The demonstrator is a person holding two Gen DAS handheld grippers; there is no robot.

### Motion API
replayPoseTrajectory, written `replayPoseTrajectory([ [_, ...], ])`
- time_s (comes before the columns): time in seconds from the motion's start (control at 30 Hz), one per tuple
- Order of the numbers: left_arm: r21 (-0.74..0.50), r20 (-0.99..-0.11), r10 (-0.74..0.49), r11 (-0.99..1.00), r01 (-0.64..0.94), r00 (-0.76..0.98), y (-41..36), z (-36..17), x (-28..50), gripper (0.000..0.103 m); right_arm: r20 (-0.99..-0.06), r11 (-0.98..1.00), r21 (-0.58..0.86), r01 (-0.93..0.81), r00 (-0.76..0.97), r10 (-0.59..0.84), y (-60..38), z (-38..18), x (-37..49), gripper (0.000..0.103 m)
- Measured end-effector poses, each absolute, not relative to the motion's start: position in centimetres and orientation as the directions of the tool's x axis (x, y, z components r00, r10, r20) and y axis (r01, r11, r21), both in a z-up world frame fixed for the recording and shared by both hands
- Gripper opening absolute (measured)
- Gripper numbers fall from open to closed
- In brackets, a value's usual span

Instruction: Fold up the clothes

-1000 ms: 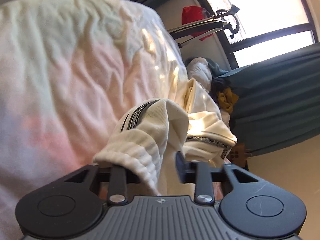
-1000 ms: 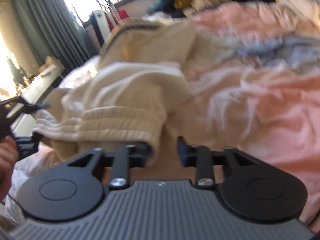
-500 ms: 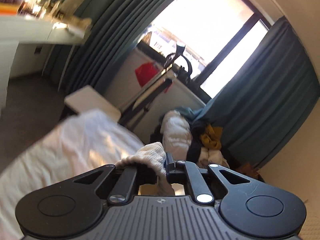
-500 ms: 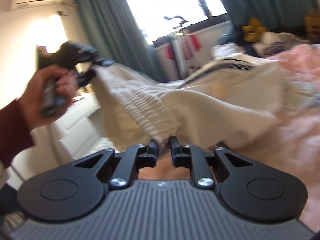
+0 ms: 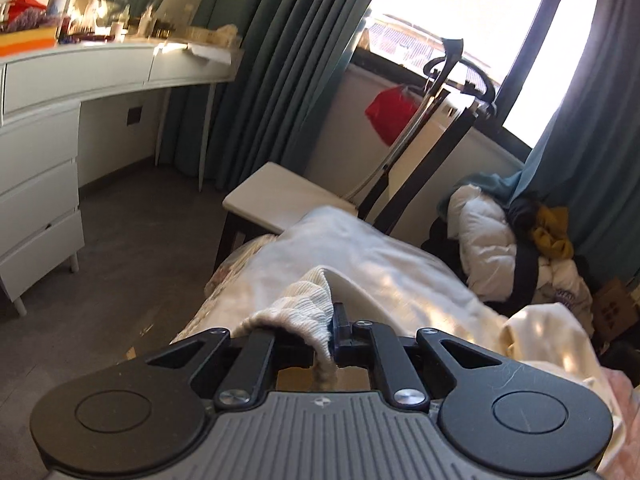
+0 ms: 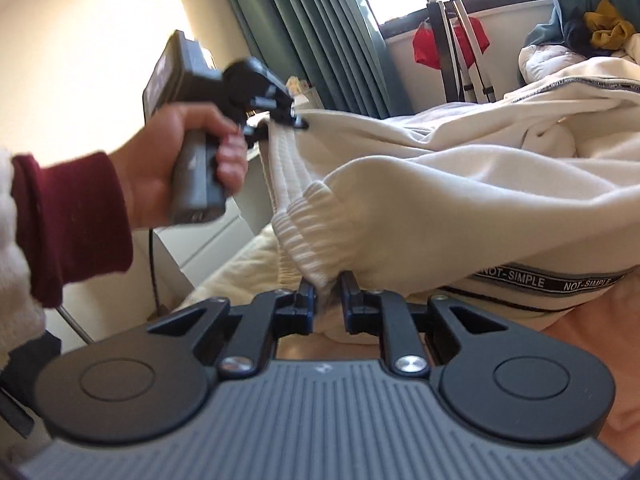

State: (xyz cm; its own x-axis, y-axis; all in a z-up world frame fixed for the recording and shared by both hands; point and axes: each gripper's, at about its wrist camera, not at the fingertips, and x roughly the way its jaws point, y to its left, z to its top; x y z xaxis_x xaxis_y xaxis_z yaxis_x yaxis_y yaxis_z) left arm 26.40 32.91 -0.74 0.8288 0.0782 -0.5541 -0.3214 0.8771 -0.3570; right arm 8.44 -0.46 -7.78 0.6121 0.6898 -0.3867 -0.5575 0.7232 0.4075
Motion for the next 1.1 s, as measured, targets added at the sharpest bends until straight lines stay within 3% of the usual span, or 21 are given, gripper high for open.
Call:
replayPoseTrajectory([
  [0.2, -0.382, -0.546, 0.011, 0.887, -0.261, 0.838, 33.6, -1.1, 25.2, 0.019, -0.391, 0.724, 0.413, -0.552, 0.610, 0.689, -1.0, -7.4, 8.9, 0.020],
  [0.27, -0.396, -0.548, -0.009, 0.884, -0.250, 0.837, 32.7, -0.5, 23.8, 0.035, -0.398, 0.723, 0.418, -0.550, 0.604, 0.690, -1.1, -7.4, 8.5, 0.025],
  [0.37, -0.379, -0.548, -0.005, 0.893, -0.243, 0.836, 31.5, 0.2, 21.4, 0.050, -0.405, 0.719, 0.431, -0.545, 0.596, 0.694, -1.6, -7.3, 7.1, 0.043],
  [0.43, -0.367, -0.549, -0.002, 0.899, -0.238, 0.836, 30.8, 0.7, 19.7, 0.065, -0.401, 0.728, 0.413, -0.548, 0.608, 0.685, -2.0, -6.9, 5.7, 0.071],
  [0.5, -0.355, -0.549, 0.001, 0.905, -0.234, 0.836, 30.0, 1.1, 18.1, 0.079, -0.386, 0.732, 0.393, -0.556, 0.623, 0.680, -2.7, -6.3, 4.3, 0.085],
  [0.63, -0.321, -0.519, -0.003, 0.928, -0.191, 0.855, 28.0, 2.7, 13.6, 0.085, -0.366, 0.746, 0.343, -0.570, 0.651, 0.665, -4.6, -4.7, 1.6, 0.085],
  [0.83, -0.271, -0.487, -0.021, 0.954, -0.128, 0.873, 23.0, 4.8, 7.3, 0.086, -0.342, 0.788, 0.274, -0.551, 0.710, 0.615, -9.6, -2.7, -0.7, 0.085],
  [1.1, -0.283, -0.439, -0.183, 0.957, 0.058, 0.880, 12.9, 5.4, 2.1, 0.086, -0.304, 0.883, 0.224, -0.412, 0.832, 0.465, -17.9, 0.3, -0.1, 0.085],
])
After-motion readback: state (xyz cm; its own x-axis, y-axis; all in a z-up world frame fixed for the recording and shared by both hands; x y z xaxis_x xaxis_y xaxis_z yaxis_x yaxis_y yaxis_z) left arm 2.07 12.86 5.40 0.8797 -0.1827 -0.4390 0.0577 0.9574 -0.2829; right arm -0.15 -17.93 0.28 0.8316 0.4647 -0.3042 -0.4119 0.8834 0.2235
